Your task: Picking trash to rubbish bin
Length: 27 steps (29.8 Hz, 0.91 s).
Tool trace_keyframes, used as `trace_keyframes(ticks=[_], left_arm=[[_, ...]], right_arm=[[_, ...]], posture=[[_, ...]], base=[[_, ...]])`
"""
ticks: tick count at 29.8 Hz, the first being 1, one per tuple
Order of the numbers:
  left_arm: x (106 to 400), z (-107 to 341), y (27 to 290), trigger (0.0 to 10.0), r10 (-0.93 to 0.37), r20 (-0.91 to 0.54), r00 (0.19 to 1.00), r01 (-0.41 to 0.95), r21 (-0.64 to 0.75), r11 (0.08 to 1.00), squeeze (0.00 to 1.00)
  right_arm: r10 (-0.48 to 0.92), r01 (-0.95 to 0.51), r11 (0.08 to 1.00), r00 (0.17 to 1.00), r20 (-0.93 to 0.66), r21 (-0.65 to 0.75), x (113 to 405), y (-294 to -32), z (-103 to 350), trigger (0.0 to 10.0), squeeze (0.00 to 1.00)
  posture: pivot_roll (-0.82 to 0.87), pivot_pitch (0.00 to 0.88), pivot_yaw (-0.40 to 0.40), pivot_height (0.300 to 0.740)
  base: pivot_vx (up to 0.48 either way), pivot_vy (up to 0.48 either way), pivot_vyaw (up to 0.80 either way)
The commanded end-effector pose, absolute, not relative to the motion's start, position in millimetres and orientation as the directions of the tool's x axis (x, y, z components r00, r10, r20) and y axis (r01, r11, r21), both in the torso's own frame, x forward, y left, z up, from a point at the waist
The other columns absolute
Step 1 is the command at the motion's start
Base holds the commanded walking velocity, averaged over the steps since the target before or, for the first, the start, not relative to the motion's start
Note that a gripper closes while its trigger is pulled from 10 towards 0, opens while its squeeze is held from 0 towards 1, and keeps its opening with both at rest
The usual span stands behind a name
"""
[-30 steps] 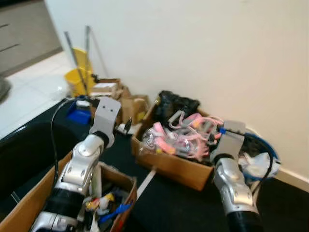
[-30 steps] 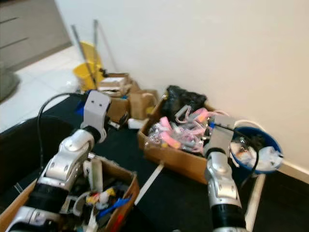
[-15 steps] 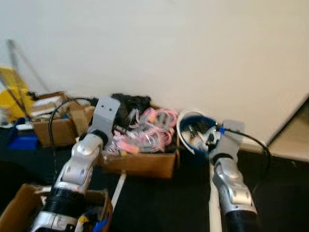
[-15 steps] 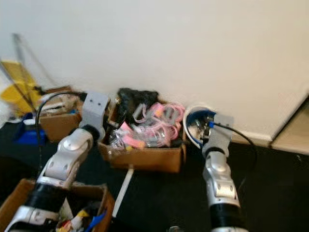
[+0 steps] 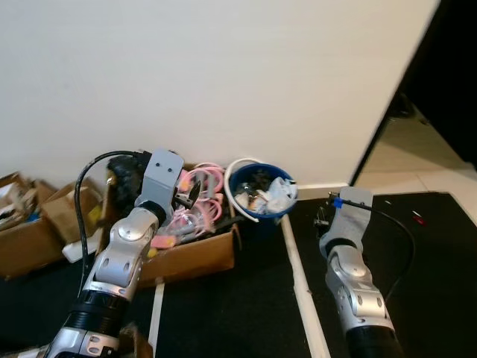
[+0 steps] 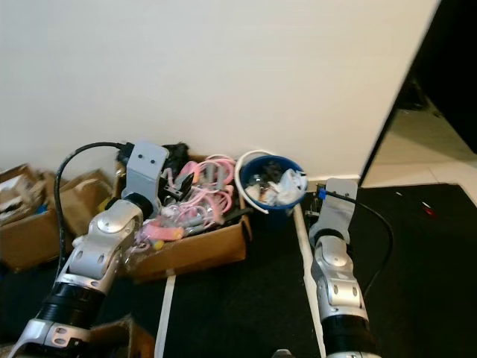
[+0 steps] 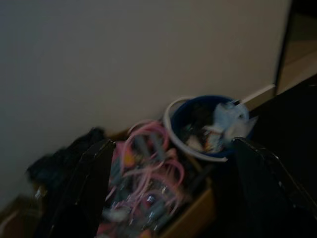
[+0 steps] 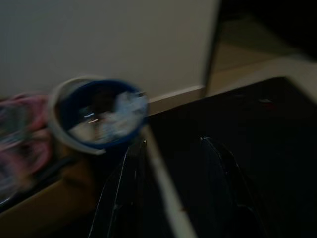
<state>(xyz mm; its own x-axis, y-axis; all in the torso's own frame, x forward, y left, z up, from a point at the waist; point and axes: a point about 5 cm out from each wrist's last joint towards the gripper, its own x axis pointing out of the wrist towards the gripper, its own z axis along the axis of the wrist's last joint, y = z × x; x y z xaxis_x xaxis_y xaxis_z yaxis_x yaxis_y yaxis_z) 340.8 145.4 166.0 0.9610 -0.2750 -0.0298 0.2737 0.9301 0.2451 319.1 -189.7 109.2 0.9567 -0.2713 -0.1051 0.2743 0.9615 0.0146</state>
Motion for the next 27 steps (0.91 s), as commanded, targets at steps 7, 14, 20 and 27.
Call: trace_keyframes(ticks=[7,14,20,27], left_arm=[[339,160,146,10.0,-0.28,-0.046,0.959,0.282,0.258,0.924,0.0],[338,161,144,10.0,-0.295,-0.042,0.955,0.296,0.25,0.922,0.0],[336,158,142,10.0,-0.302,-0.051,0.952,0.305,0.25,0.919,0.0],[334,156,140,10.0,-0.32,-0.054,0.946,0.324,0.227,0.918,0.0]], right_arm=[[-0.27,0.272,0.962,0.956,-0.115,0.007,316,-187,107,10.0,0.0],[-0.28,0.282,0.959,0.953,-0.12,0.001,313,-191,106,10.0,0.0],[-0.286,0.288,0.958,0.949,-0.129,-0.001,308,-192,103,10.0,0.0],[-0.293,0.295,0.955,0.947,-0.135,-0.002,306,-193,102,10.0,0.0]], posture=[[0.0,0.063,0.086,0.74],[-0.01,0.069,0.09,0.74],[-0.01,0.084,0.092,0.74],[-0.02,0.087,0.095,0.74]], base=[[0.0,0.0,-0.8],[0.0,0.0,-0.8],[0.0,0.0,-0.8],[0.0,0.0,-0.8]])
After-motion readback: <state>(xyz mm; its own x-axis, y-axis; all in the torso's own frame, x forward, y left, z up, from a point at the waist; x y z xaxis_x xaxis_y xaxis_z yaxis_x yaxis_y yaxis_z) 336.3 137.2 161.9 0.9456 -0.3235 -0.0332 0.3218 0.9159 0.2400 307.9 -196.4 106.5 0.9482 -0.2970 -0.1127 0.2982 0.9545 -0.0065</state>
